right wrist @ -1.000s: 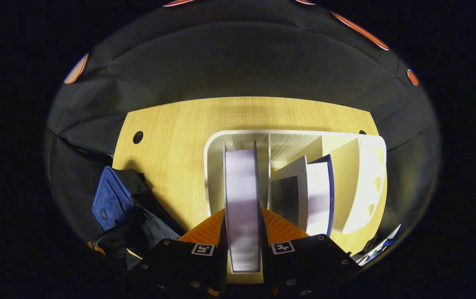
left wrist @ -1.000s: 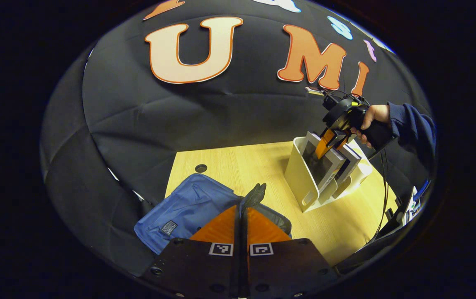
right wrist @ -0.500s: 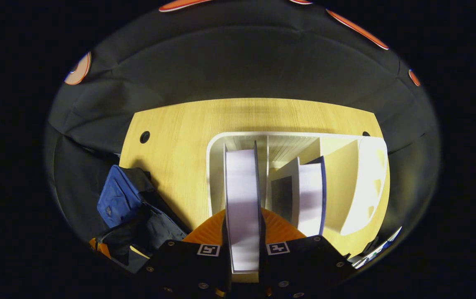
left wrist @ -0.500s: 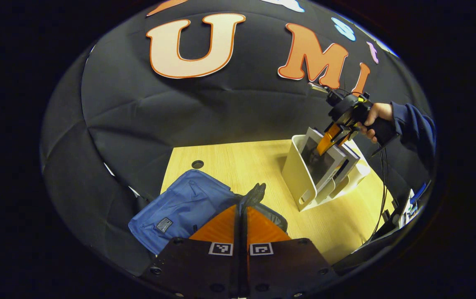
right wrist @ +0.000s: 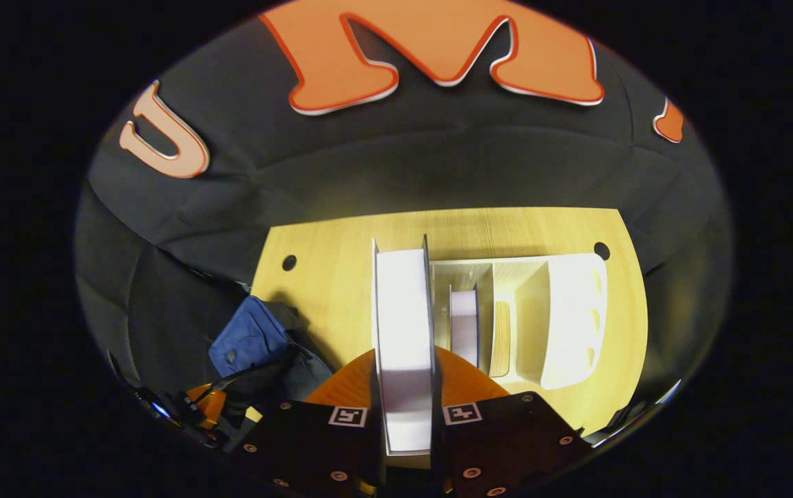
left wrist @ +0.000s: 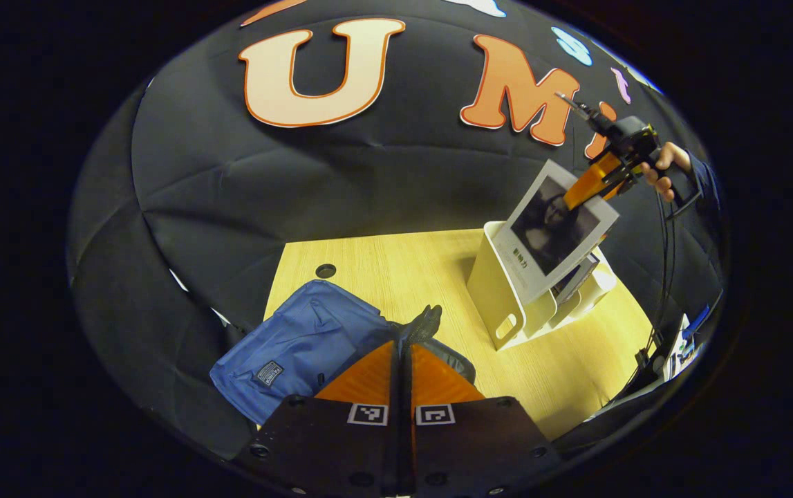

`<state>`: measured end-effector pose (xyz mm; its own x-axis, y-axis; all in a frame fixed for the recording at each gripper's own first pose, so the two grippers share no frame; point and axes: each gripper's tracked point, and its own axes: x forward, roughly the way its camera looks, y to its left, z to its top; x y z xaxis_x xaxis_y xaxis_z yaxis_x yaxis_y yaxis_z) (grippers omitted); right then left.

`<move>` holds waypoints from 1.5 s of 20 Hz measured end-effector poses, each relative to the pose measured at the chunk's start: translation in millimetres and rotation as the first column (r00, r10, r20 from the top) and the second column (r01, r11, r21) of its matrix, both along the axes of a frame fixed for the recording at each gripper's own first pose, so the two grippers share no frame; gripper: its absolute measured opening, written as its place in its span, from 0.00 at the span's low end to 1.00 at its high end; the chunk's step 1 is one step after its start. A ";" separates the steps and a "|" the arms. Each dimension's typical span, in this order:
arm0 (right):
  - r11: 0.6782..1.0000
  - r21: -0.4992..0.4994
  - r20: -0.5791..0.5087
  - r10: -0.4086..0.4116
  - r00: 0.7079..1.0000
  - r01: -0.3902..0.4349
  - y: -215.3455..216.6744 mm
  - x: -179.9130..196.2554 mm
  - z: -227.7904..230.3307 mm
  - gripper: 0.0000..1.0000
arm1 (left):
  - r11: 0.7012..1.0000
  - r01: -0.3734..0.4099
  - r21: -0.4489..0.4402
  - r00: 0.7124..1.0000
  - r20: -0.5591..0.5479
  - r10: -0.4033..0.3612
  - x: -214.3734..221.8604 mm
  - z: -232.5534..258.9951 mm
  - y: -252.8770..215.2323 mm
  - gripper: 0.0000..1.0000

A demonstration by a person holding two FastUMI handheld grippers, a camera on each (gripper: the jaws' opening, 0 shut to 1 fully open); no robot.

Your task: Open the schoolbag, grab two books from the bookshelf and put them into the schoolbag.

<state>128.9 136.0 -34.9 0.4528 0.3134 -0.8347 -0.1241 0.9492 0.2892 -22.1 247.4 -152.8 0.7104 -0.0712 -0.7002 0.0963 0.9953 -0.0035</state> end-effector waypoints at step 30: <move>0.862 0.504 -0.092 -0.017 0.996 0.062 101.1 -184.5 -67.8 0.25 | 0.996 0.014 0.093 0.996 -0.093 -0.005 12.3 6.0 -6.8 0.01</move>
<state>-55.6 237.1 -102.6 0.4112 0.6854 -0.6009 -0.0447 0.6736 0.7378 -9.8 240.6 -146.8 0.6420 -0.0086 -0.7666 0.1096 0.9907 0.0806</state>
